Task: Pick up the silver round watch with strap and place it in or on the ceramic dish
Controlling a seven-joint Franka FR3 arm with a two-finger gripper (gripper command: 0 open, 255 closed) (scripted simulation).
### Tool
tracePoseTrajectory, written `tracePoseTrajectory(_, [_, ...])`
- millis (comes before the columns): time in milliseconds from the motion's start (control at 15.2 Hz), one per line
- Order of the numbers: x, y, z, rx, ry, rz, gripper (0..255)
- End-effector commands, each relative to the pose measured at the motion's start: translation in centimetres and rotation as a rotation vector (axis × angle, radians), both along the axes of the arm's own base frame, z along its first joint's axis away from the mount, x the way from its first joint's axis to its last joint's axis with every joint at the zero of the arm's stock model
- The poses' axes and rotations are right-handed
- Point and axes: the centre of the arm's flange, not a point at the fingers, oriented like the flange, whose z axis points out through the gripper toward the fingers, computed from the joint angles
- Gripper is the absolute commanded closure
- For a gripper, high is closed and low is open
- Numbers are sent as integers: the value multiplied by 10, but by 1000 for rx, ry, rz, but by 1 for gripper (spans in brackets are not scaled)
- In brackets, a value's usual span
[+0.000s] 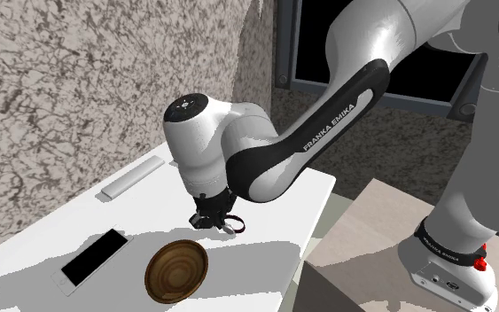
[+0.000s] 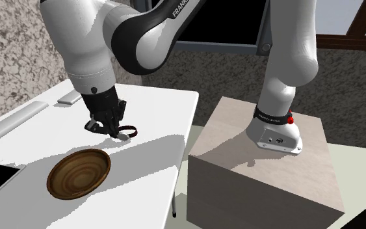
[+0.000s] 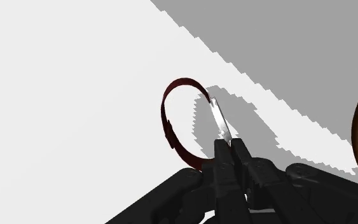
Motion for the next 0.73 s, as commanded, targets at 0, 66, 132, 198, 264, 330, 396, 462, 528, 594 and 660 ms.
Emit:
tracePoseTrajectory(0, [0, 0, 0, 0, 0, 0, 255])
tracePoseTrajectory(66, [0, 0, 0, 0, 0, 0, 255])
tracePoseTrajectory(132, [0, 0, 5, 0, 0, 0, 255])
tracePoseTrajectory(198, [0, 0, 11, 0, 0, 0, 255])
tracePoseTrajectory(264, [0, 0, 16, 0, 0, 0, 255])
tracePoseTrajectory(330, [0, 0, 21, 0, 0, 0, 255])
tracePoseTrajectory(396, [0, 0, 26, 0, 0, 0, 255])
tracePoseTrajectory(462, [0, 0, 32, 0, 0, 0, 255])
tracePoseTrajectory(528, [0, 0, 37, 0, 0, 0, 255])
tracePoseTrajectory(594, [0, 0, 42, 0, 0, 0, 255])
tracePoseTrajectory(660, [0, 0, 47, 0, 0, 0, 255])
